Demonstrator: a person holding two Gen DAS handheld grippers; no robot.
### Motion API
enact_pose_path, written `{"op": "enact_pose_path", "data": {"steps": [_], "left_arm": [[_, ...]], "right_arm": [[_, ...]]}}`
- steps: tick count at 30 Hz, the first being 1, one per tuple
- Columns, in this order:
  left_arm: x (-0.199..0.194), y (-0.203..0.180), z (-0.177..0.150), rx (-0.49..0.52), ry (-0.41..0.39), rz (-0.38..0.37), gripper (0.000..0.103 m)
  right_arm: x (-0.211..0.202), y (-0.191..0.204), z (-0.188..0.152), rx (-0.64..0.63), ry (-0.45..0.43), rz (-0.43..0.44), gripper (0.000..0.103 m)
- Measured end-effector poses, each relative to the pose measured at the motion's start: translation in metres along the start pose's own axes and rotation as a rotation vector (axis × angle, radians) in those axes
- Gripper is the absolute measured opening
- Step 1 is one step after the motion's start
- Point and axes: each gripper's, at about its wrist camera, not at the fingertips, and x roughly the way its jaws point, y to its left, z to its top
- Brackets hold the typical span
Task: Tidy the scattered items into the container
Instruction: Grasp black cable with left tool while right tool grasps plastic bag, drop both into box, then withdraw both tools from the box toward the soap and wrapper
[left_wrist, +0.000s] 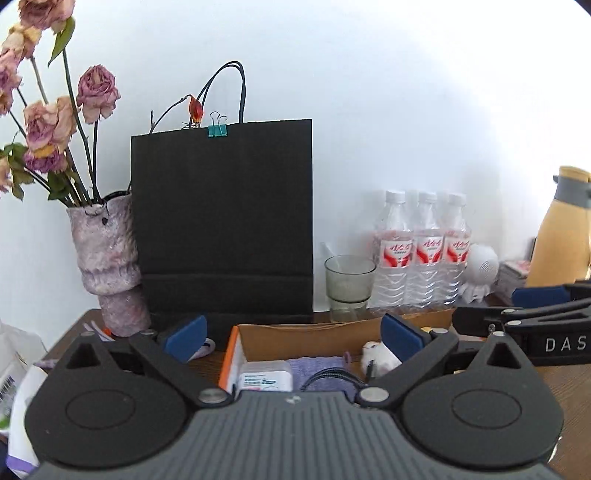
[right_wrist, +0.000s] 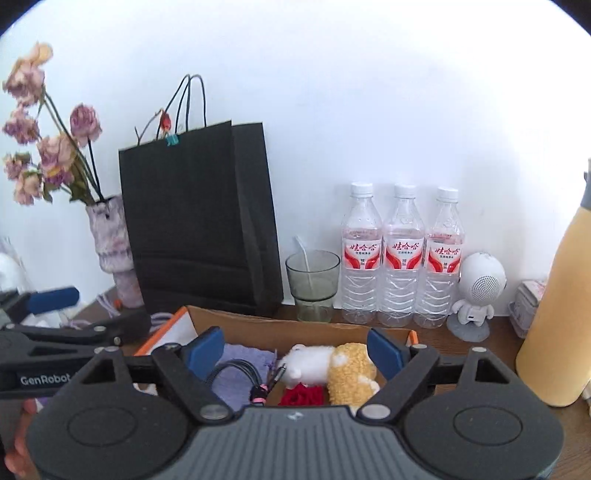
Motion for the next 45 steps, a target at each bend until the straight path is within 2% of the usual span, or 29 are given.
{"op": "enact_pose_path", "data": {"steps": [4,9,12,14,18,21,23,25,27,30,35,37,39,40,42,43,44,45], "left_arm": [[-0.006,-0.003,0.003,0.002,-0.011,0.004,0.103],[-0.021,-0.003,-0.004,-0.014,-0.028,0.023,0.103],[-0.046,-0.005,-0.02,0.011,-0.023,0.074,0.103],[-0.071,-0.007,-0.039,0.0,-0.014,0.101,0.103],[-0.142,-0.012,-0.097,0.03,-0.032,0.02,0.103],[-0.192,-0.017,-0.14,0.066,-0.047,0.064,0.103],[-0.216,-0.016,-0.167,0.036,-0.006,0.114,0.103],[-0.233,-0.012,-0.188,0.011,0.054,0.118,0.103],[-0.242,-0.008,-0.201,-0.011,0.094,0.136,0.103],[-0.239,-0.005,-0.204,-0.017,0.112,0.149,0.103],[-0.199,0.011,-0.184,0.029,0.094,0.077,0.103],[-0.176,0.017,-0.176,0.084,0.09,0.034,0.103],[-0.15,0.021,-0.17,0.15,0.105,-0.055,0.101],[-0.136,0.022,-0.169,0.188,0.133,-0.104,0.098],[-0.111,0.022,-0.166,0.233,0.183,-0.157,0.08],[-0.099,0.022,-0.165,0.24,0.196,-0.159,0.073],[-0.089,0.024,-0.164,0.233,0.207,-0.145,0.061],[-0.079,0.026,-0.162,0.22,0.222,-0.146,0.056]], "right_arm": [[-0.009,0.001,0.0,-0.025,-0.038,-0.026,0.084],[-0.023,0.006,-0.008,-0.015,-0.081,-0.02,0.085],[-0.042,0.009,-0.026,-0.004,-0.09,-0.038,0.085],[-0.066,0.012,-0.05,-0.005,-0.115,0.001,0.087],[-0.125,0.022,-0.107,-0.017,-0.088,0.064,0.09],[-0.179,0.026,-0.154,0.003,-0.116,0.072,0.098],[-0.205,0.028,-0.181,-0.023,-0.108,0.069,0.098],[-0.222,0.031,-0.201,-0.044,-0.082,0.034,0.098],[-0.232,0.029,-0.215,-0.036,-0.047,0.048,0.098],[-0.229,0.023,-0.222,0.008,-0.025,0.057,0.098],[-0.2,0.023,-0.202,0.019,-0.006,0.072,0.09],[-0.189,0.026,-0.193,0.006,0.0,0.086,0.086],[-0.178,0.03,-0.186,-0.016,0.019,0.096,0.08],[-0.172,0.033,-0.185,-0.027,0.027,0.095,0.08],[-0.164,0.038,-0.184,-0.042,0.04,0.09,0.08],[-0.16,0.04,-0.185,-0.044,0.047,0.092,0.08],[-0.156,0.041,-0.187,-0.044,0.056,0.095,0.08],[-0.153,0.043,-0.188,-0.043,0.067,0.097,0.08]]}}
